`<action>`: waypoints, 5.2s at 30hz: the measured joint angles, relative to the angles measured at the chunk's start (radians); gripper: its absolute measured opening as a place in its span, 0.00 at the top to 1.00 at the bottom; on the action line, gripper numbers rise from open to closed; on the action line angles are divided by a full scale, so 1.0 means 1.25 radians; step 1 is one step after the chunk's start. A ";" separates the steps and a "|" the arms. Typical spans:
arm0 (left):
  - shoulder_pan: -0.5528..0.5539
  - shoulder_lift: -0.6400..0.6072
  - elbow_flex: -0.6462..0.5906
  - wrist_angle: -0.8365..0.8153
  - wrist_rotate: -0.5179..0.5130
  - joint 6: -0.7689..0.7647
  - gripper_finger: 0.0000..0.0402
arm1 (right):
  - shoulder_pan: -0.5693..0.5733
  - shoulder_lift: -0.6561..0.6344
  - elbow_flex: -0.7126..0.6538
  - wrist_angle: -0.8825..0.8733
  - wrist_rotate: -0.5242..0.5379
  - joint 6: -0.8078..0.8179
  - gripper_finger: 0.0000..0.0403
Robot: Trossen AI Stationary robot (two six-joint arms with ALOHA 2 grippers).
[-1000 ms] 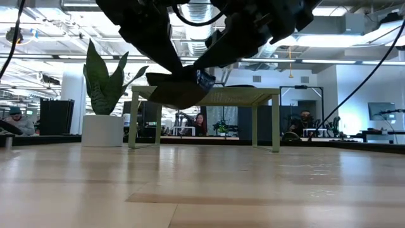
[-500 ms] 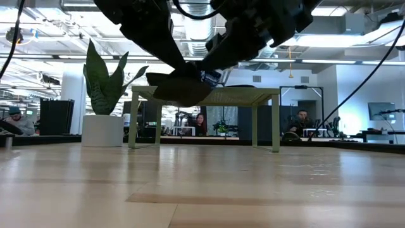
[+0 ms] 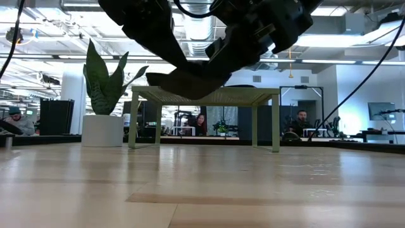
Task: Pick & Place Mini shaped plates
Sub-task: Stack the leaf-shaped plate on top of the leaf-shaped plate on the shelf, then return to Home Position
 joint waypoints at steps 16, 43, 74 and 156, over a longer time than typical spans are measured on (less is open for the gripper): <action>0.030 0.000 0.001 0.019 -0.033 -0.029 0.79 | -0.002 0.001 0.001 0.010 0.010 0.001 0.99; 0.021 -0.045 0.001 0.002 -0.145 -0.070 0.72 | 0.016 -0.078 0.127 -0.371 0.211 0.050 1.00; 0.022 -0.047 0.000 0.004 -0.145 -0.071 0.72 | -0.337 -0.280 0.087 -0.414 0.112 -0.399 1.00; 0.024 -0.047 -0.006 0.010 -0.138 -0.071 0.72 | -0.381 -0.186 0.201 -0.646 0.255 -0.294 0.99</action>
